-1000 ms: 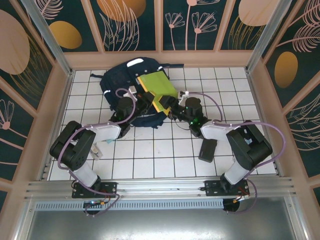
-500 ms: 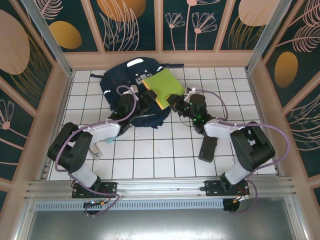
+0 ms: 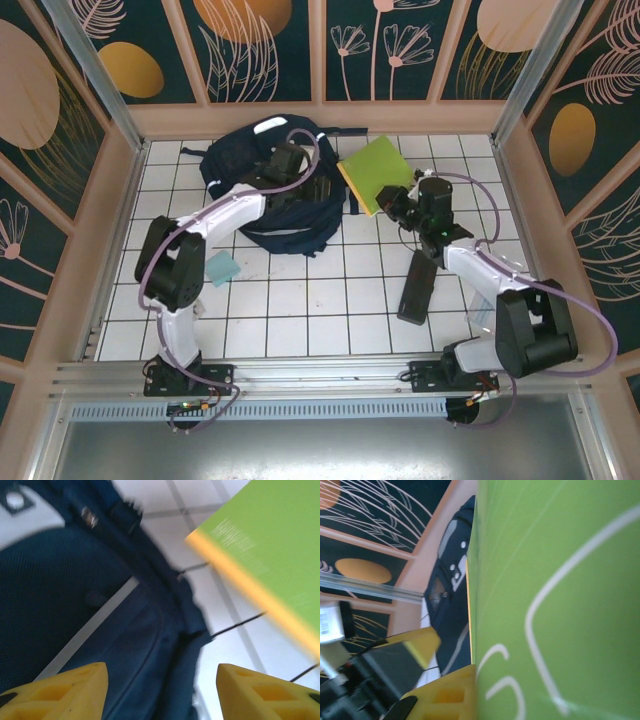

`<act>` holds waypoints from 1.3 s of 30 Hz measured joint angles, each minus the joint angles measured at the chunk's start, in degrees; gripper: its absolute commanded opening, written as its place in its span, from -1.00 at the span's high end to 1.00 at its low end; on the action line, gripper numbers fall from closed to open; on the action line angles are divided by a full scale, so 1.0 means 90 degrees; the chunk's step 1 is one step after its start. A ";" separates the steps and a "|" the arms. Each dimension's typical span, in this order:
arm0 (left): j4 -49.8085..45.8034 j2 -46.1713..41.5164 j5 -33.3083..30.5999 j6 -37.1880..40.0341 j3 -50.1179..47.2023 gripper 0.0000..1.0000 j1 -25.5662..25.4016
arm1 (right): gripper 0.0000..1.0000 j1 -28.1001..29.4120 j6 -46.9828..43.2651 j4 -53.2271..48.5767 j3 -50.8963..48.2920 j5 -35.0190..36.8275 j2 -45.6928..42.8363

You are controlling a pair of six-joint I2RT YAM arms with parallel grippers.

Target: Pack the student bag

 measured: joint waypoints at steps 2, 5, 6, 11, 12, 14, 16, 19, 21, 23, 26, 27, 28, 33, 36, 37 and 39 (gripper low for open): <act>-0.0469 0.0410 -0.0080 0.0415 0.0294 -0.22 0.0000 | 1.00 -0.0063 -0.0197 -0.0243 0.0000 0.0070 -0.0131; -0.0950 0.0775 -0.0236 0.0831 0.0510 -0.25 0.0000 | 1.00 -0.0134 -0.0386 -0.0495 -0.0015 0.0168 -0.0284; -0.1064 0.0838 -0.0313 0.0947 0.0515 -0.26 0.0000 | 1.00 -0.0151 -0.0413 -0.0544 -0.0036 0.0180 -0.0328; -0.1277 0.0952 -0.0697 0.1331 0.0573 -0.28 -0.0010 | 1.00 -0.0163 -0.0466 -0.0610 -0.0233 0.0209 -0.0391; -0.1287 0.0981 -0.0758 0.1370 0.0590 -0.28 -0.0010 | 1.00 -0.0163 -0.0464 -0.0627 -0.0267 0.0206 -0.0391; -0.1277 0.1081 -0.0884 0.1457 0.0607 -0.27 -0.0015 | 1.00 -0.0163 -0.0461 -0.0627 -0.0340 0.0197 -0.0391; -0.1234 0.1212 -0.0947 0.1549 0.0617 -0.09 -0.0022 | 1.00 -0.0163 -0.0461 -0.0634 -0.0357 0.0165 -0.0391; -0.1212 0.1292 -0.0852 0.1644 0.0665 0.54 0.0024 | 1.00 -0.0163 -0.0474 -0.0622 -0.0355 0.0109 -0.0401; -0.1151 0.1331 -0.0578 0.1654 0.0702 0.89 0.0083 | 1.00 -0.0163 -0.0491 -0.0624 -0.0355 0.0092 -0.0415; -0.1120 0.1348 -0.0262 0.1729 0.0707 1.00 0.0182 | 1.00 -0.0163 -0.0505 -0.0627 -0.0355 0.0087 -0.0449; -0.1093 0.1311 0.0194 0.1615 0.0724 1.00 0.0311 | 1.00 -0.0163 -0.0529 -0.0639 -0.0355 0.0087 -0.0546; -0.1095 0.1287 0.0299 0.1535 0.0724 1.00 0.0335 | 1.00 -0.0163 -0.0534 -0.0644 -0.0357 0.0087 -0.0576; -0.1103 0.1229 0.0423 0.1433 0.0724 1.00 0.0352 | 1.00 -0.0163 -0.0546 -0.0651 -0.0357 0.0090 -0.0605; -0.1229 0.0896 0.0920 0.0838 0.0976 1.00 0.0454 | 1.00 -0.0163 -0.0546 -0.0673 -0.0362 0.0095 -0.0627; -0.1331 0.0736 0.1144 0.0483 0.1426 1.00 0.0529 | 1.00 -0.0160 -0.0527 -0.0668 -0.0423 0.0097 -0.0651; -0.1338 0.0685 0.1239 0.0359 0.1574 1.00 0.0566 | 1.00 -0.0163 -0.0517 -0.0668 -0.0449 0.0100 -0.0661; -0.1343 0.0617 0.1443 0.0151 0.1800 1.00 0.0636 | 1.00 -0.0160 -0.0498 -0.0658 -0.0491 0.0092 -0.0668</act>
